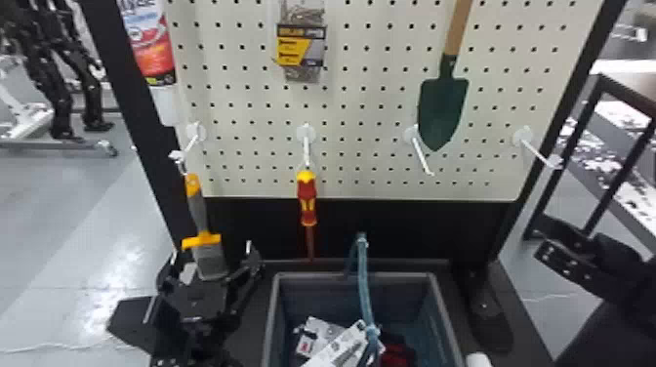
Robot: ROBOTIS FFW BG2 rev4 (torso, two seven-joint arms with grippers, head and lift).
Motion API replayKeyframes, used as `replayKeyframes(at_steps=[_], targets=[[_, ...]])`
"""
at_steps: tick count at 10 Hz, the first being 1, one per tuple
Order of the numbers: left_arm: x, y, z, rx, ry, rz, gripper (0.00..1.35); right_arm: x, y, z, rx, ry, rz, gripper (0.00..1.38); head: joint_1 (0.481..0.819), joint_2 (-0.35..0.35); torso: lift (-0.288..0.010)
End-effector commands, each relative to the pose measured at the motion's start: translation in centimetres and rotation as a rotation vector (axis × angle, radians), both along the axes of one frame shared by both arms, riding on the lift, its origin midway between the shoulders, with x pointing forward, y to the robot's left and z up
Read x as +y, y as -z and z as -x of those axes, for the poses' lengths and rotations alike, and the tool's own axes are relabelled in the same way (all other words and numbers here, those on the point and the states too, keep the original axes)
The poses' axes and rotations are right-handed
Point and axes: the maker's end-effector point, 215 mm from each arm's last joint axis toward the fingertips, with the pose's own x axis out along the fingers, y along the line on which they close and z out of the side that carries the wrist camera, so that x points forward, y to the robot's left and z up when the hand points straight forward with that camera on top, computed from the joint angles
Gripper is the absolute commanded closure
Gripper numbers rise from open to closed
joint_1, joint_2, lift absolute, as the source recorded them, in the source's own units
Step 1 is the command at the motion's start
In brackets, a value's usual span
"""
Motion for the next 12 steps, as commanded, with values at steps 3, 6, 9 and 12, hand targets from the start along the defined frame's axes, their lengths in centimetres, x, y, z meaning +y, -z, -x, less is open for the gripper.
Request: replayKeyframes(at_steps=[3,6,9,12], targets=[[0.00,0.00,0.00,0.000,0.000,0.000,0.00,0.00,0.00,0.00,0.000,0.000,0.000,0.00,0.549,0.000,-0.100],[0.00,0.00,0.00,0.000,0.000,0.000,0.00,0.00,0.00,0.00,0.000,0.000,0.000,0.00,0.549,0.000,-0.100],[0.00,0.00,0.00,0.000,0.000,0.000,0.00,0.00,0.00,0.00,0.000,0.000,0.000,0.00,0.549,0.000,-0.100],[0.00,0.00,0.00,0.000,0.000,0.000,0.00,0.00,0.00,0.00,0.000,0.000,0.000,0.00,0.549,0.000,-0.100]])
